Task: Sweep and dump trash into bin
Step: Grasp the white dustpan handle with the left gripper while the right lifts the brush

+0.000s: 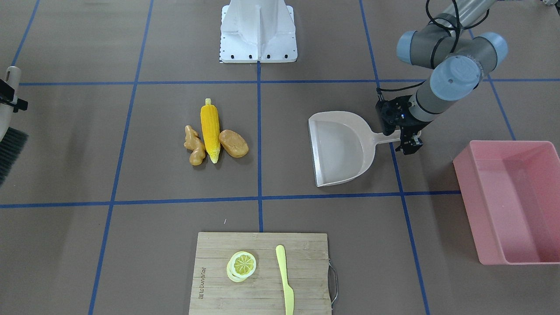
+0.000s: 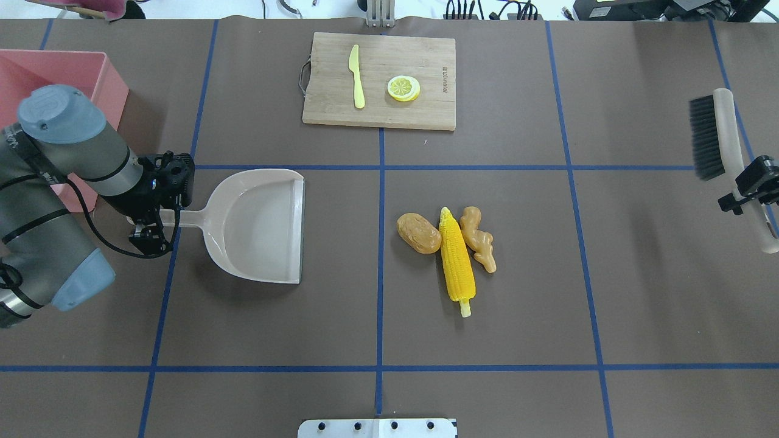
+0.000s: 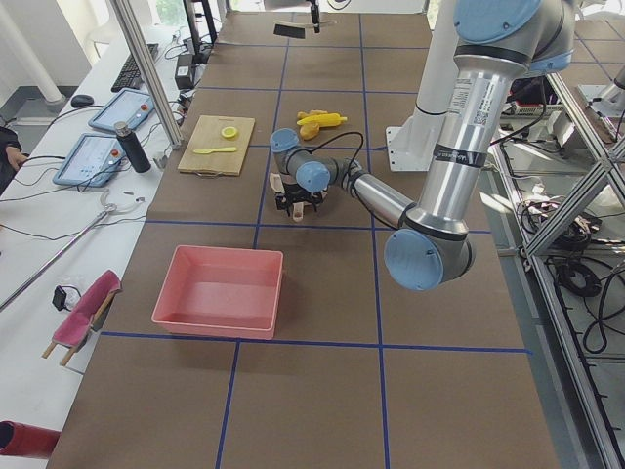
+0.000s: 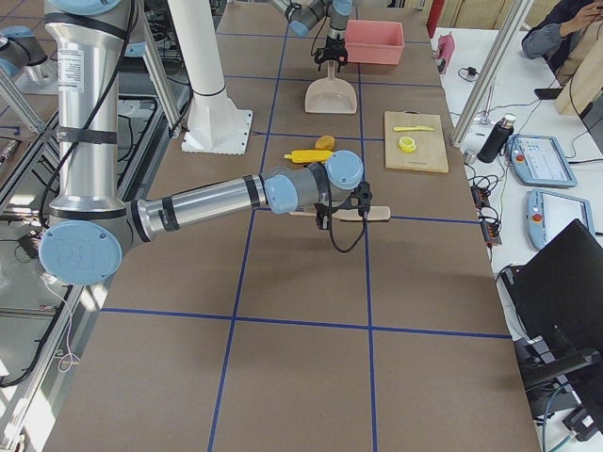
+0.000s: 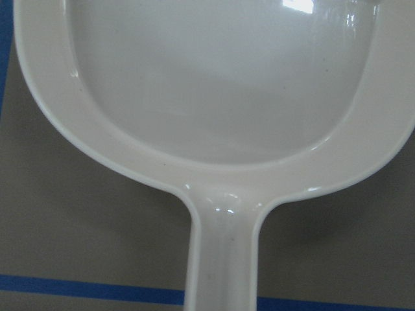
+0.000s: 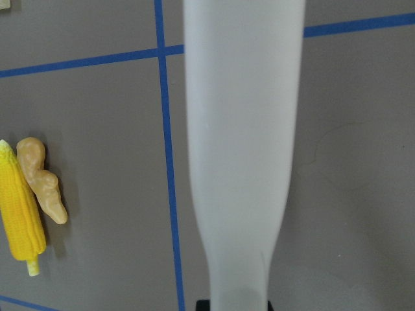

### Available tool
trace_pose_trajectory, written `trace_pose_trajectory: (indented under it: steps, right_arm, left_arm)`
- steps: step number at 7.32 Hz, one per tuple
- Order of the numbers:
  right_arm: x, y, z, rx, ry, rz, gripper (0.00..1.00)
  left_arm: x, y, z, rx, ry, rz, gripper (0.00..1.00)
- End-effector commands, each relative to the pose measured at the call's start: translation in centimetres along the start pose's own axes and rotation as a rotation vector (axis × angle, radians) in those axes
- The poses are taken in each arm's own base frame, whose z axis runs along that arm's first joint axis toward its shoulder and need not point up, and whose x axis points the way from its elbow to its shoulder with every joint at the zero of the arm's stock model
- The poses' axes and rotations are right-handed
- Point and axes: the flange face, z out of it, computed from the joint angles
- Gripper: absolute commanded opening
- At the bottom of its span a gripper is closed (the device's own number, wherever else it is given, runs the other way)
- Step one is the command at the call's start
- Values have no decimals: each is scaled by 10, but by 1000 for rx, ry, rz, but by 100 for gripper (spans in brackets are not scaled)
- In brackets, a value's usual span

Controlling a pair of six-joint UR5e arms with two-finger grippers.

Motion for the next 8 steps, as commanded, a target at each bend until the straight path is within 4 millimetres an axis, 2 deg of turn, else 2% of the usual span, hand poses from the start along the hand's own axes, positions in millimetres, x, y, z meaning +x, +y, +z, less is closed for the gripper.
trace_pose_trajectory:
  steps: [1,2,3,4,5,6,7,8]
  right_arm:
    - [-14,4,-3,-10,-37,67,0]
    - [-19,4,-3,-6,-31,88,0]
    - [-35,0,6,-23,-26,61,0]
    - [-42,2,16,-44,-24,54,0]
    - [-57,8,36,-90,-22,54,0]
    - [-84,19,60,-144,-14,15,0]
    - [-125,26,73,-159,-7,0,0]
    - [-159,39,90,-167,16,-55,0]
  left_arm:
    - [1,1,0,11,-2,9,0]
    - [2,-2,-4,16,-8,15,0]
    - [3,-5,-9,25,-10,19,0]
    - [5,-8,-15,29,-16,23,0]
    - [8,-10,-29,25,-26,12,0]
    - [12,-19,-43,3,-18,-4,0]
    - [6,-48,-67,0,-24,-17,0]
    - [1,-88,-86,-17,-50,-12,0]
